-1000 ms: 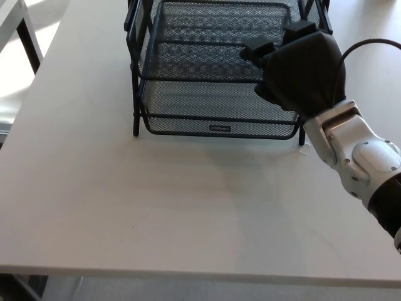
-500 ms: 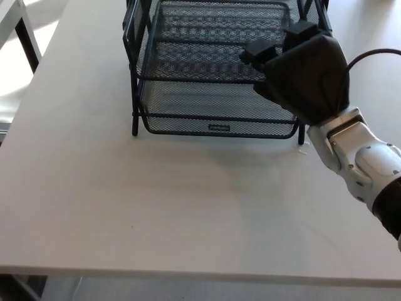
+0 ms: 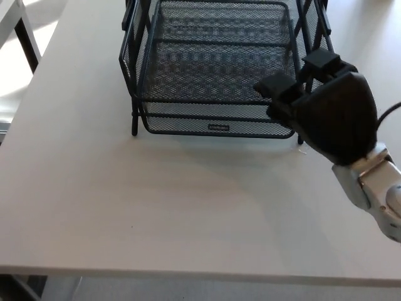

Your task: The robot uses its right hand to grab the drawer kept on the middle of the desk and pull it out towards the robot

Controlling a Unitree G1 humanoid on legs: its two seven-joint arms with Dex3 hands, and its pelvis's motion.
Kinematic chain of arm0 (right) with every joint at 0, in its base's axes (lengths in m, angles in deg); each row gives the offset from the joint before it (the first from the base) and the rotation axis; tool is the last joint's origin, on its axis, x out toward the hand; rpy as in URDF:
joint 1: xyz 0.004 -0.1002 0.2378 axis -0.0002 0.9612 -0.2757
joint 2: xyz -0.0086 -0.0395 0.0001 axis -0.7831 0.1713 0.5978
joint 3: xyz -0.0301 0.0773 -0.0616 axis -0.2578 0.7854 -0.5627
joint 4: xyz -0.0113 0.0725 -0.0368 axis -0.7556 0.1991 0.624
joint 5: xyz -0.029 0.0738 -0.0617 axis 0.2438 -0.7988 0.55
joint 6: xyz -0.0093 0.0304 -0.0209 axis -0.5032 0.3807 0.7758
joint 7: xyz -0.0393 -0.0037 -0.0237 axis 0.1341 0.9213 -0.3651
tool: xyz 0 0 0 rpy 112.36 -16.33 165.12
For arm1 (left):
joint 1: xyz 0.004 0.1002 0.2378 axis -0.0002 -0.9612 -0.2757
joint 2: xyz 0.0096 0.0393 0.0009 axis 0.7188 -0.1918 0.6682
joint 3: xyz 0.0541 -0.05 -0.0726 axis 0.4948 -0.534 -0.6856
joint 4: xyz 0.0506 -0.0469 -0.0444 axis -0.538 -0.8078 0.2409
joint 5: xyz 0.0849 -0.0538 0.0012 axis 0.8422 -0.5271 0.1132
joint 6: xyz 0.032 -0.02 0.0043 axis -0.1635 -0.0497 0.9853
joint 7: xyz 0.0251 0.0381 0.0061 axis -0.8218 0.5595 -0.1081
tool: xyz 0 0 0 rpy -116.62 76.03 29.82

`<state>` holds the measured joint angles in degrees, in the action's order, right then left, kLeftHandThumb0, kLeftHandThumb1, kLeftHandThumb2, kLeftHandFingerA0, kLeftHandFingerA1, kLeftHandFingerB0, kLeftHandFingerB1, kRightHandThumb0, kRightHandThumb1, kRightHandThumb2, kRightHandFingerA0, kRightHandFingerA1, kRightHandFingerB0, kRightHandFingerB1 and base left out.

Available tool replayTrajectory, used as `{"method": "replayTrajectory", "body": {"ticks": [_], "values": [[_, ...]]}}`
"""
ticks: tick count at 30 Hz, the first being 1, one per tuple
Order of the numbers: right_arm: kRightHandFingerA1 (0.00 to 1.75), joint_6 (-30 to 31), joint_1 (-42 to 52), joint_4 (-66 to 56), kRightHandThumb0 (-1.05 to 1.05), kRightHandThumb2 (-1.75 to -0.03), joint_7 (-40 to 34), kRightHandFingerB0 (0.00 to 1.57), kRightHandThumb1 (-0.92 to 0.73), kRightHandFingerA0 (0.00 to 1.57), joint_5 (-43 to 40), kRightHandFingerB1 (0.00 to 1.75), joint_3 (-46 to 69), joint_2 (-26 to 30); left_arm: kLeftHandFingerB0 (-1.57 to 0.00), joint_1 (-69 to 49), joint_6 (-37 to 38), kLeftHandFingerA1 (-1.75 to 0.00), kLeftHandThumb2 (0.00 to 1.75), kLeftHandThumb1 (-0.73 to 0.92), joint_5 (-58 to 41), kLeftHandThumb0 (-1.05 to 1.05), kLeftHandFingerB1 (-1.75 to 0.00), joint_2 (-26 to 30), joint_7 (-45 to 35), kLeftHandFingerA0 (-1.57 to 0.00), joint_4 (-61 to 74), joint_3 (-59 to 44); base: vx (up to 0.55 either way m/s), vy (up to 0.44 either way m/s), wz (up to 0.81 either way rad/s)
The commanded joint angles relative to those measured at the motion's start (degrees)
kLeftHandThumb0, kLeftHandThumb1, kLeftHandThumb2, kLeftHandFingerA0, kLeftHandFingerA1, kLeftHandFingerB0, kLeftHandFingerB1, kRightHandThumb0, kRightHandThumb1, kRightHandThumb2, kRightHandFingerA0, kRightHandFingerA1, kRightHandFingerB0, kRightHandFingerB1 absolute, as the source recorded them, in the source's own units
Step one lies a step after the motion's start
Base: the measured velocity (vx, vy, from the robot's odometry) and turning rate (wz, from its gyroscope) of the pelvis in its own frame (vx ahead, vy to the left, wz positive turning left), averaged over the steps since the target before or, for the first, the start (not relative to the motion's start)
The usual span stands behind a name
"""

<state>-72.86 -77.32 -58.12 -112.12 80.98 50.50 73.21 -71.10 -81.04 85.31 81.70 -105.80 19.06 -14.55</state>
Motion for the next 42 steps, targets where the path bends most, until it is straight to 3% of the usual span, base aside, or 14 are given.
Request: {"method": "replayTrajectory", "body": {"ticks": [1,7,9,19,27,29,31,32,36,37,38,39,40,42], "values": [[0.97,-3.1,8.4,-11.4,-0.51,-0.56,-11.8,0.91,-0.52,1.01,3.9,0.57,3.1,7.1,-0.57,2.3,4.9,-0.85,0.62,0.74,0.9,-0.32,-0.59,-0.3,2.8,-0.58,-5.2,1.0,0.0,0.0,0.0],[1.03,-3.6,12.9,-15.8,-0.5,-0.57,-11.2,0.91,-0.55,0.97,3.7,0.58,4.8,7.3,-0.55,1.5,3.8,-0.85,0.61,0.72,0.6,-0.33,-0.58,-0.2,2.0,-0.56,-3.7,0.3,0.0,0.0,0.0],[0.96,-3.5,13.7,-16.3,-0.49,-0.57,-11.9,0.92,-0.54,1.01,4.8,0.56,5.1,7.1,-0.58,0.3,0.4,-0.87,0.63,0.76,-2.0,-0.36,-0.58,-1.5,0.8,-0.61,-0.7,-1.9,0.0,0.0,0.0],[1.0,-4.2,14.0,-15.8,-0.49,-0.57,-12.5,0.92,-0.54,1.0,5.9,0.58,5.9,5.5,-0.56,1.5,6.1,-0.86,0.62,0.75,1.7,-0.34,-0.59,-0.2,3.2,-0.58,-4.8,0.7,0.0,0.0,0.0],[1.01,-4.5,14.6,-17.1,-0.47,-0.57,-11.2,0.83,-0.56,1.0,6.0,0.57,7.0,5.3,-0.55,0.9,4.3,-0.86,0.62,0.76,0.0,-0.34,-0.58,-0.7,1.4,-0.56,-3.5,-0.1,0.0,0.0,0.0],[0.88,-5.0,15.2,-17.6,-0.54,-0.6,-10.2,0.52,-0.65,0.78,5.3,0.45,7.5,5.9,-0.54,0.7,5.3,-0.87,0.62,0.74,1.1,-0.34,-0.58,-0.3,2.4,-0.55,-3.6,0.3,0.0,0.0,0.0],[0.63,-5.4,17.5,-19.9,-0.71,-0.59,-8.4,0.26,-0.62,0.43,3.7,0.36,9.8,8.0,-0.56,0.0,5.3,-0.86,0.61,0.72,1.1,-0.33,-0.59,-0.3,2.6,-0.56,-2.7,0.0,0.0,0.0,0.0],[0.6,-4.8,18.3,-21.4,-0.85,-0.9,-7.2,0.12,-0.55,0.26,3.7,0.45,11.1,8.7,-0.57,-0.4,3.8,-0.88,0.62,0.76,-0.1,-0.34,-0.61,-0.8,1.9,-0.58,-1.9,-0.9,0.0,0.0,0.0],[0.59,-3.3,21.7,-27.2,-0.87,-0.92,-2.4,0.03,-0.52,0.15,2.8,0.39,16.2,10.9,-0.56,0.0,3.8,-0.87,0.61,0.73,0.1,-0.31,-0.61,-0.6,1.5,-0.56,-2.9,-0.9,0.0,0.0,0.0],[0.57,-3.9,23.0,-29.0,-0.85,-0.61,-1.2,0.06,-0.65,0.14,1.7,0.36,18.4,12.0,-0.56,0.1,5.1,-0.87,0.61,0.72,1.0,-0.31,-0.61,-0.4,2.2,-0.57,-3.7,-0.4,0.0,0.0,0.0],[0.6,-3.7,24.7,-30.7,-0.85,-0.6,0.3,0.05,-0.64,0.12,0.4,0.37,20.6,13.0,-0.55,-0.3,4.1,-0.87,0.61,0.72,0.4,-0.32,-0.63,-0.5,1.4,-0.57,-2.8,-0.7,0.0,0.0,0.0],[0.53,-3.6,26.2,-32.0,-0.42,-0.93,1.6,0.0,-0.26,0.0,-0.4,0.53,22.3,13.8,-0.55,-0.3,3.7,-0.86,0.62,0.71,0.2,-0.33,-0.62,-0.7,1.3,-0.58,-3.0,-0.8,0.0,0.0,0.0],[0.6,-3.7,27.2,-32.8,-0.84,-0.91,2.1,0.03,-0.5,0.1,-0.7,0.42,23.7,14.1,-0.56,0.0,4.7,-0.85,0.61,0.7,1.2,-0.33,-0.6,-0.4,2.1,-0.57,-4.0,-0.1,0.0,0.0,0.0],[0.6,-4.2,28.0,-33.4,-0.84,-0.91,2.9,0.03,-0.5,0.1,-0.6,0.42,24.8,13.9,-0.56,0.2,5.3,-0.85,0.61,0.7,1.7,-0.33,-0.6,-0.3,2.5,-0.57,-4.5,0.3,0.0,0.0,0.0]]}}
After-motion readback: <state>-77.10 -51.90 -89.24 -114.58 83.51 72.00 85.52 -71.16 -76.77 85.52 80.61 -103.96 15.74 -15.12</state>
